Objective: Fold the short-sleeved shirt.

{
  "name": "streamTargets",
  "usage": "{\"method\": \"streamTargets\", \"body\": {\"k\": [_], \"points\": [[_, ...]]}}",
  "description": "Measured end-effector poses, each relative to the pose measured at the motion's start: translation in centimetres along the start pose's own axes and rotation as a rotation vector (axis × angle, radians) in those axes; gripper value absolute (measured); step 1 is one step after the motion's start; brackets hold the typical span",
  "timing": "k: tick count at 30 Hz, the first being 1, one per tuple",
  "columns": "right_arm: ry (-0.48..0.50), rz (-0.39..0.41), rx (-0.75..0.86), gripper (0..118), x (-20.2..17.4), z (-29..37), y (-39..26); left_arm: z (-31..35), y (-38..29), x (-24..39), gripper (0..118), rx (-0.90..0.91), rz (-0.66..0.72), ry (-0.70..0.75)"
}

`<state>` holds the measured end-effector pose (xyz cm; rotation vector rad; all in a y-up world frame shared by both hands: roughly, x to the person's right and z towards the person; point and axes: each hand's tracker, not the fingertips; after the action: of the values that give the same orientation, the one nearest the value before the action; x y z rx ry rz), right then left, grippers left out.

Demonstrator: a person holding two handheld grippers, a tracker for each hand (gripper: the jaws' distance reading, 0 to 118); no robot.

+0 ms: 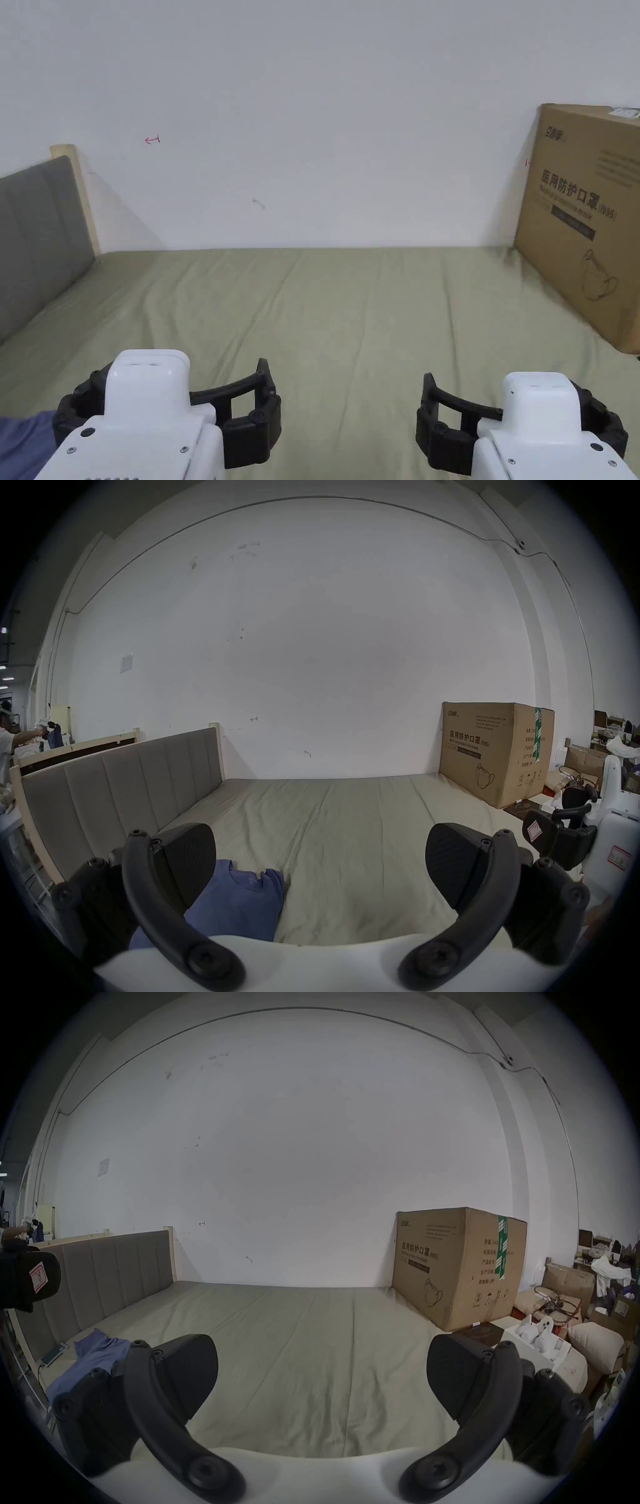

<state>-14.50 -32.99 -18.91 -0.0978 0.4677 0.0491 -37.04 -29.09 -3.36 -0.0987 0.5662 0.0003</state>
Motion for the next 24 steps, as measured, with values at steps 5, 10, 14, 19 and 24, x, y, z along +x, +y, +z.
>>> {"method": "streamTargets", "body": {"k": [5,10,14,19,24], "points": [[-0.004,0.001,-0.012,118,0.1,0.1,-0.2,-0.2,-0.3,-0.1,118,-0.020,0.005,-0.002],[-0.005,0.075,0.037,118,-1.1,-0.1,1.7,-0.2,-0.2,-0.9,118,0.032,0.128,-0.034],[-0.096,0.659,0.106,118,-6.5,-0.8,1.4,-1.3,-3.2,-4.3,118,0.012,0.731,-0.167],[0.013,1.131,0.095,118,-10.3,-0.8,-3.1,-1.7,-9.5,-6.3,118,0.019,1.253,-0.092],[0.087,0.827,-0.043,118,-9.4,-1.7,-1.4,-2.2,-7.9,-6.6,118,-0.053,1.067,-0.062]]}}
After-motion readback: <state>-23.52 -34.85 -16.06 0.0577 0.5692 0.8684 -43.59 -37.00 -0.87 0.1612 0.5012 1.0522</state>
